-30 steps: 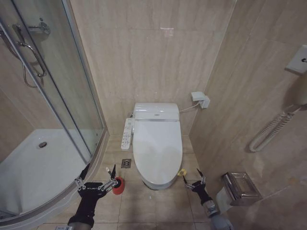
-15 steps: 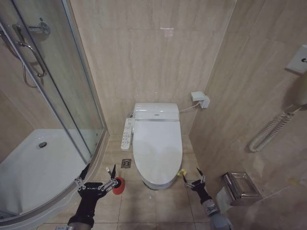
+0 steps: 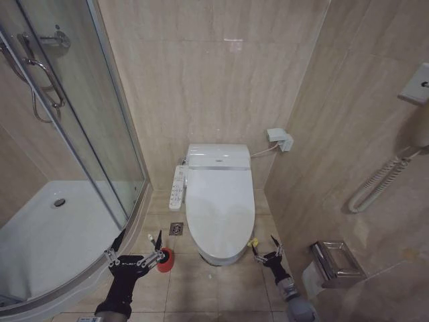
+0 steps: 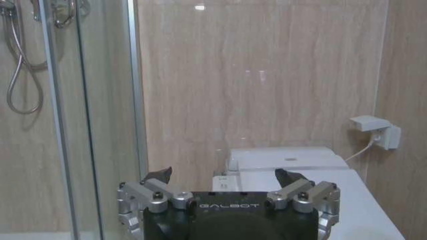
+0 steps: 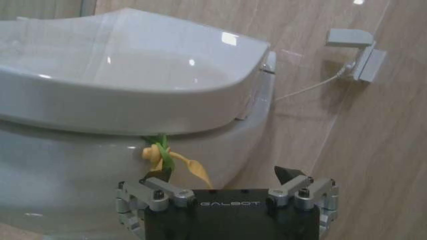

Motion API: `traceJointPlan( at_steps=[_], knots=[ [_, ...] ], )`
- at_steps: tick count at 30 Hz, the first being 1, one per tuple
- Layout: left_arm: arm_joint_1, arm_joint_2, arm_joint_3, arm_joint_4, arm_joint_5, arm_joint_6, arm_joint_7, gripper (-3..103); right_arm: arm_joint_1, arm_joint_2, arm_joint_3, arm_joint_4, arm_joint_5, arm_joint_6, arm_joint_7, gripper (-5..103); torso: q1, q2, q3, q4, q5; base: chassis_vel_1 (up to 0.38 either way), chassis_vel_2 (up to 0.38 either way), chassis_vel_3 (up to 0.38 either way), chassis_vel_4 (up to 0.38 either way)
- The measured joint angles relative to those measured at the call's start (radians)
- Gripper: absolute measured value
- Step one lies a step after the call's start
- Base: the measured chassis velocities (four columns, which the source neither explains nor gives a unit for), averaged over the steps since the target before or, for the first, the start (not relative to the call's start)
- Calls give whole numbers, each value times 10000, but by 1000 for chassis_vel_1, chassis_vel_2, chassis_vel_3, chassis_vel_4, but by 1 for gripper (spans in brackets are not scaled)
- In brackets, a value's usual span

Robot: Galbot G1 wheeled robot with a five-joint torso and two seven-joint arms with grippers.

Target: Open the toilet lid, clean the toilet bowl with a toilet brush, close the toilet lid, and flush.

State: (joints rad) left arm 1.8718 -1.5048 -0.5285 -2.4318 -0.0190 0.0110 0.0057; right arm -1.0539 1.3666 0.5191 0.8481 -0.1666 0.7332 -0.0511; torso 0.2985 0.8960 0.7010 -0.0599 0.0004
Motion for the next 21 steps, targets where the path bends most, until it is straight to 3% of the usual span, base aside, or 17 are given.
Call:
traceJointPlan(
  at_steps=[21],
  knots=[
    [0,0,0,0,0,0,0,100,403,279,40,-477,-96,63,226,101,0,0,0,0,4,0,0,0,0]
  ],
)
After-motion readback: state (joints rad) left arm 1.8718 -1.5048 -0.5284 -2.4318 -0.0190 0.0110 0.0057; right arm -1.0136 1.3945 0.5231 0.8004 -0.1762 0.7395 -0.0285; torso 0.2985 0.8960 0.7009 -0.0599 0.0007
